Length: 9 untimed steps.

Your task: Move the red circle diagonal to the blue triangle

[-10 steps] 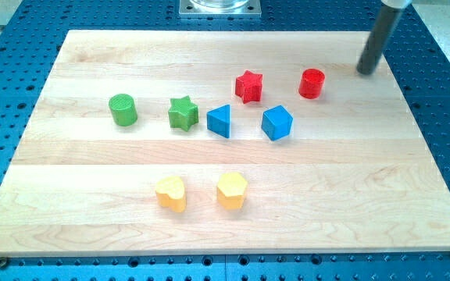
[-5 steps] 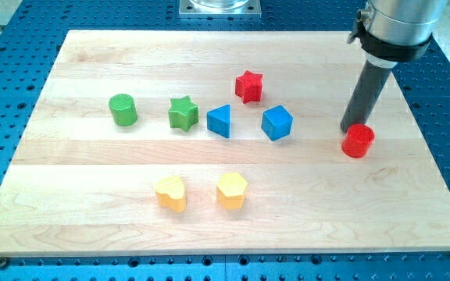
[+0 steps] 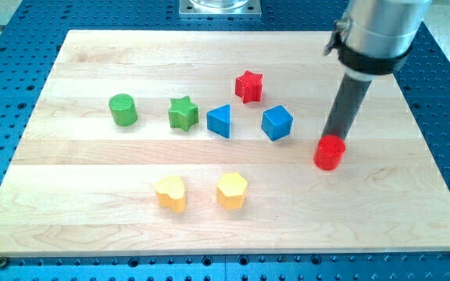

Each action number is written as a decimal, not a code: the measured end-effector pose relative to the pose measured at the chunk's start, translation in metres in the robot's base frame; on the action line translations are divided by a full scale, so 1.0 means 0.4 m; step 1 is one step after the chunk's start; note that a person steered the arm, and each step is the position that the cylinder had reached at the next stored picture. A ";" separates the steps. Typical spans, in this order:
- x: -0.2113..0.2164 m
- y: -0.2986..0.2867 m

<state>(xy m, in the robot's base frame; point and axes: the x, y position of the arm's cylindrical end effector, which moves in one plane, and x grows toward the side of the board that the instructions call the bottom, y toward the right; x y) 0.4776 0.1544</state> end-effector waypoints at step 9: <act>-0.119 0.064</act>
